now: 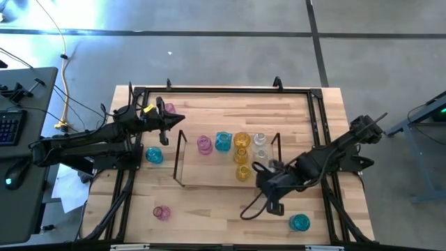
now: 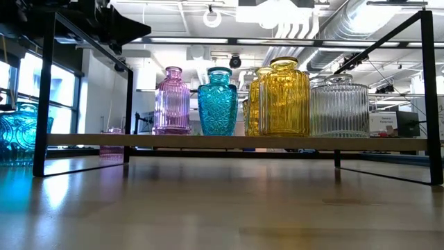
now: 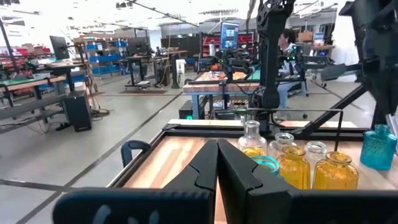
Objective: Sort vases onto shelf
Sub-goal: Put the bottom blue vase on the shelf aligned with the other blue vase
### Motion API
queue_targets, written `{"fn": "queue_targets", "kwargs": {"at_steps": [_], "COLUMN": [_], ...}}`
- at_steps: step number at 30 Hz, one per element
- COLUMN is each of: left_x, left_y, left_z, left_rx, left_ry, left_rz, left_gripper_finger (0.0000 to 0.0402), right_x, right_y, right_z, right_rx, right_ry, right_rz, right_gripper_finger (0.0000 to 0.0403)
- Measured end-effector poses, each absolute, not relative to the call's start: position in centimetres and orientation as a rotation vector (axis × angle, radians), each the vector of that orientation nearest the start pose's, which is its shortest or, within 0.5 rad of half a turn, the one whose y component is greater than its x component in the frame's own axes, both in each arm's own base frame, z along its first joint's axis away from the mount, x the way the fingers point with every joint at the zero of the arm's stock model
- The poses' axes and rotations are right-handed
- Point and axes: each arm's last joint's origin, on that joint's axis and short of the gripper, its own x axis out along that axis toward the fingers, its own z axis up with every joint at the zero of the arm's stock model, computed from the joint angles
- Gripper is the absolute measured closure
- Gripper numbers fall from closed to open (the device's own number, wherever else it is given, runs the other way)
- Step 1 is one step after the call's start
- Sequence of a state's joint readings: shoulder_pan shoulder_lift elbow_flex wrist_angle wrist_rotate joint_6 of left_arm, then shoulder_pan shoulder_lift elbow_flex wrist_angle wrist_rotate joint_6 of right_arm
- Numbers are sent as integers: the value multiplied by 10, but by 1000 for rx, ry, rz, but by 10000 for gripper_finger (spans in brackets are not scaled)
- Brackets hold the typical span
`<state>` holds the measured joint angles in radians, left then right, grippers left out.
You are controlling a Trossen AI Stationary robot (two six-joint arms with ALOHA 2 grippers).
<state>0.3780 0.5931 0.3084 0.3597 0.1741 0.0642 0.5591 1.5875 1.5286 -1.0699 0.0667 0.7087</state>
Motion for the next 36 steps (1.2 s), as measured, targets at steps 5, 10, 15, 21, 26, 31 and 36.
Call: {"fn": "queue_targets", "kwargs": {"at_steps": [5, 10, 15, 21, 26, 31, 36], "left_x": [143, 145, 146, 146, 146, 146, 146], "left_y": [51, 53, 53, 53, 53, 53, 53], "left_z": [245, 242, 242, 243, 243, 243, 243], "left_rx": [115, 150, 145, 119, 94, 69, 51], "left_ry": [-45, -25, -23, -32, -42, -44, -45], "left_rz": [209, 214, 216, 217, 217, 216, 207], "left_gripper_finger": [401, 401, 401, 401, 401, 401, 401], "right_x": [245, 217, 188, 178, 183, 182, 179], "right_y": [184, 218, 245, 259, 266, 269, 272], "right_z": [325, 324, 306, 290, 276, 257, 243], "right_rx": [541, 727, 790, 796, 784, 762, 769], "right_ry": [1332, 1340, 1427, 1470, 1472, 1543, 1552], "right_rz": [-61, -205, -465, -623, -685, -718, -706], "right_gripper_finger": [402, 368, 284, 177, 142, 139, 139]}}
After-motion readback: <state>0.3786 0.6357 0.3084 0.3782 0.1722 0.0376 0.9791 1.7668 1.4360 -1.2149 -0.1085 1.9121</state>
